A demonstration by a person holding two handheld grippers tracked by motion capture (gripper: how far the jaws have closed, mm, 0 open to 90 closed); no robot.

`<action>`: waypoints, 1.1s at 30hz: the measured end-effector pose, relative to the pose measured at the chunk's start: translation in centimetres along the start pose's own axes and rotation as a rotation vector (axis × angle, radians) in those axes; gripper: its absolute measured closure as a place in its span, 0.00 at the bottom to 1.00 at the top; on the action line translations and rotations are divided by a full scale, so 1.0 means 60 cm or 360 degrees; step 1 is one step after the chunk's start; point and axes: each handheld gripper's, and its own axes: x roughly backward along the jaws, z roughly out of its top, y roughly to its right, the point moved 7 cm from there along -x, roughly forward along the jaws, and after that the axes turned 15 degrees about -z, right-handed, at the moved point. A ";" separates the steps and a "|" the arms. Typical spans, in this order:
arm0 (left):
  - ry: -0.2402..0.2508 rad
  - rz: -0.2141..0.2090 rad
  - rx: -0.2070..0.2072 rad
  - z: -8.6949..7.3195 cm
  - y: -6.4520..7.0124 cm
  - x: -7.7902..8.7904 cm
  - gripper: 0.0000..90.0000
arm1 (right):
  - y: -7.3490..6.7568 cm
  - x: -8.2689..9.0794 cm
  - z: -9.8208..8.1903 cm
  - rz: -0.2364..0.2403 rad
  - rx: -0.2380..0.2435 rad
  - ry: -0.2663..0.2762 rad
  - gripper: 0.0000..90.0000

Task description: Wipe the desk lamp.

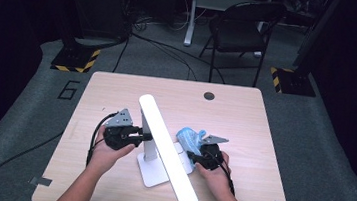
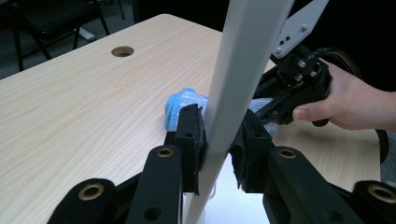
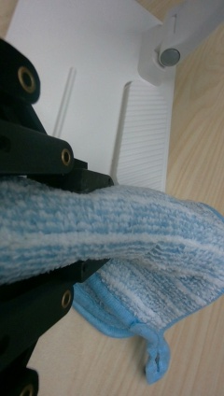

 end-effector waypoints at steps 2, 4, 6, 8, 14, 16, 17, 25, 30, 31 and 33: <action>-0.0001 -0.0001 0.0000 0.000 0.000 0.000 0.82 | -0.001 -0.006 0.005 0.0002 -0.0030 0.0000 0.75; -0.0001 -0.0005 0.0000 0.000 0.001 0.000 0.82 | 0.001 -0.012 0.009 0.0010 -0.0044 0.0006 0.75; 0.0001 -0.0002 -0.0005 0.000 0.001 0.000 0.82 | 0.002 -0.017 0.014 0.0007 -0.0044 0.0005 0.75; 0.0006 0.0003 -0.0008 -0.001 0.001 0.000 0.82 | 0.001 -0.023 0.018 -0.0006 -0.0056 0.0009 0.75; 0.0006 -0.0003 -0.0014 -0.001 0.002 -0.001 0.83 | 0.001 -0.037 0.031 -0.0013 -0.0074 0.0020 0.75; 0.0005 0.0002 -0.0012 -0.001 0.003 -0.001 0.83 | 0.001 -0.040 0.034 -0.0019 -0.0080 0.0012 0.75; -0.0002 0.0004 -0.0017 -0.001 0.002 0.000 0.83 | 0.001 -0.041 0.036 -0.0017 -0.0075 0.0010 0.75; 0.0004 0.0037 -0.0017 0.000 0.002 0.000 0.83 | -0.001 -0.032 0.048 -0.0030 -0.0020 0.0046 0.75; 0.0021 0.0039 -0.0013 -0.003 0.002 0.001 0.83 | 0.003 -0.017 0.053 -0.0033 0.0001 0.0092 0.75; 0.0020 0.0042 -0.0013 -0.003 0.002 0.001 0.83 | 0.004 -0.012 0.054 -0.0023 -0.0005 0.0102 0.74; 0.0020 0.0044 -0.0013 -0.002 0.002 0.001 0.83 | 0.003 -0.004 0.056 -0.0013 -0.0016 0.0122 0.74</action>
